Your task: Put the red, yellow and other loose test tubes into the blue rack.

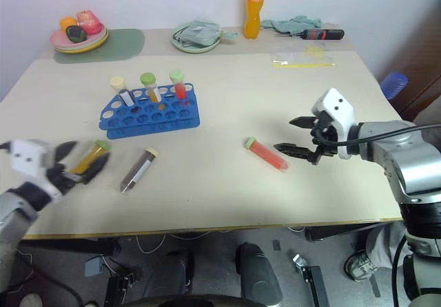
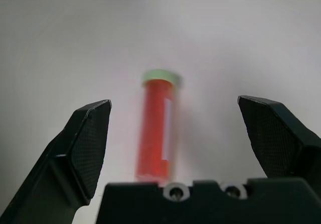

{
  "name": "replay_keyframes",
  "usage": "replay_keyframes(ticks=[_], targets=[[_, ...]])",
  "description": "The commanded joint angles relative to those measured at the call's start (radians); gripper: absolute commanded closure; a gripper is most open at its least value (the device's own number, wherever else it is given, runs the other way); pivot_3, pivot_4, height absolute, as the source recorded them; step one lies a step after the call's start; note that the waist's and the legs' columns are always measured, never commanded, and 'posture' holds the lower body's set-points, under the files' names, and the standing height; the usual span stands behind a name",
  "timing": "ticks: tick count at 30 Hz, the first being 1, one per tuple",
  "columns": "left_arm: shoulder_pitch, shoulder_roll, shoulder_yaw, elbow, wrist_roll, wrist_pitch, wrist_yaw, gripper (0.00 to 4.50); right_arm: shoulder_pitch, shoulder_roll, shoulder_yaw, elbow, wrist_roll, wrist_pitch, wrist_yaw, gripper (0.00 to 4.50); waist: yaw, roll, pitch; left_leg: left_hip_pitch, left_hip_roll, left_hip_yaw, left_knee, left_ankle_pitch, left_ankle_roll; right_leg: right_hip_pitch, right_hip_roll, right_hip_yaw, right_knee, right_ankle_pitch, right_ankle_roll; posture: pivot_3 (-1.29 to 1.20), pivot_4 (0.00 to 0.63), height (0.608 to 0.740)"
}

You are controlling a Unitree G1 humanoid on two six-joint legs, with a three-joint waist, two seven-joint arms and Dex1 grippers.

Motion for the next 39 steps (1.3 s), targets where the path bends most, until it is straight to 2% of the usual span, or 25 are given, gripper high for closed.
replay_keyframes(ticks=[1, 3, 8, 15, 18, 22, 25, 30, 31, 35, 39], targets=[[-0.063, 0.007, -0.102, -0.036, -0.025, 0.001, -0.055, 0.02, -0.129, -0.008, 0.063, -0.025, 0.013, 0.262, -0.067, 0.00, -0.002, 0.000, 0.000, 0.000, 0.000, 0.000, 0.000, 0.000, 0.000, 0.000, 0.000, 0.000, 0.000, 0.000, 0.000, 0.00, 0.150, 0.740], [-0.106, 0.008, -0.197, -0.046, -0.024, 0.009, -0.094, 0.02, -0.233, 0.013, 0.132, -0.038, 0.025, 0.436, -0.102, 0.00, -0.003, 0.000, 0.000, 0.000, 0.000, 0.000, 0.000, 0.000, 0.000, 0.000, 0.000, 0.000, 0.001, 0.000, 0.000, 0.00, 0.150, 0.740], [-0.173, 0.008, -0.347, -0.002, 0.034, -0.027, -0.154, 0.02, -0.413, 0.111, 0.313, -0.032, 0.017, 0.680, -0.184, 0.00, -0.003, 0.001, 0.000, 0.000, 0.000, 0.000, 0.000, 0.000, 0.000, -0.001, 0.001, 0.000, 0.002, 0.000, 0.000, 0.00, 0.150, 0.740], [-0.191, -0.024, -0.384, 0.011, 0.045, -0.040, -0.152, 0.02, -0.553, 0.246, 0.483, 0.181, -0.051, 0.737, -0.295, 0.00, -0.001, 0.001, 0.000, -0.001, -0.001, 0.000, 0.001, 0.000, 0.000, -0.001, 0.000, 0.000, 0.002, 0.000, 0.000, 0.00, 0.150, 0.740], [-0.158, -0.038, -0.384, -0.012, 0.048, -0.045, -0.136, 0.02, -0.601, 0.304, 0.516, 0.287, -0.086, 0.746, -0.346, 0.00, -0.003, 0.001, 0.000, -0.001, 0.000, 0.000, 0.001, 0.000, 0.001, -0.002, 0.000, 0.000, 0.002, 0.000, 0.000, 0.00, 0.150, 0.740], [-0.108, -0.053, -0.386, -0.048, 0.051, -0.049, -0.117, 0.02, -0.616, 0.335, 0.556, 0.326, -0.095, 0.751, -0.377, 0.00, -0.003, 0.001, 0.000, -0.001, 0.000, 0.000, 0.000, -0.001, 0.002, -0.003, 0.000, 0.000, 0.002, 0.000, 0.000, 0.00, 0.150, 0.740], [-0.092, -0.061, -0.391, -0.059, 0.059, -0.055, -0.101, 0.00, -0.619, 0.349, 0.589, 0.343, -0.105, 0.750, -0.391, 0.83, -0.002, 0.001, 0.000, -0.001, 0.000, 0.000, 0.001, -0.001, 0.002, -0.003, 0.000, 0.000, 0.002, 0.000, 0.000, 0.00, 0.150, 0.740], [-0.107, -0.072, -0.394, -0.080, 0.052, -0.032, -0.076, 0.00, -0.628, 0.379, 0.591, 0.361, -0.111, 0.741, -0.407, 3.29, -0.002, 0.001, 0.000, -0.001, 0.000, 0.000, 0.001, -0.001, 0.002, -0.003, 0.000, 0.000, 0.003, 0.000, 0.000, 0.00, 0.150, 0.740], [-0.109, -0.072, -0.394, -0.082, 0.051, -0.029, -0.074, 0.00, -0.631, 0.380, 0.593, 0.360, -0.112, 0.736, -0.407, 3.67, -0.003, 0.001, 0.000, -0.001, 0.000, 0.000, 0.001, -0.001, 0.002, -0.003, 0.000, 0.000, 0.003, 0.000, 0.000, 0.00, 0.150, 0.740], [-0.114, -0.065, -0.385, -0.084, 0.046, -0.022, -0.072, 0.00, -0.638, 0.371, 0.557, 0.294, -0.090, 0.680, -0.378, 3.74, -0.003, 0.001, 0.000, -0.001, 0.000, 0.000, 0.001, -0.001, 0.002, -0.003, 0.000, 0.000, 0.003, 0.000, 0.000, 0.00, 0.150, 0.740], [-0.106, -0.058, -0.355, -0.071, 0.048, -0.027, -0.065, 0.00, -0.584, 0.428, 0.388, 0.181, -0.098, 0.391, -0.390, 3.74, -0.004, 0.002, 0.001, -0.001, 0.000, 0.000, 0.000, -0.001, 0.002, -0.003, 0.000, 0.000, 0.003, 0.000, 0.000, 0.00, 0.150, 0.740]])
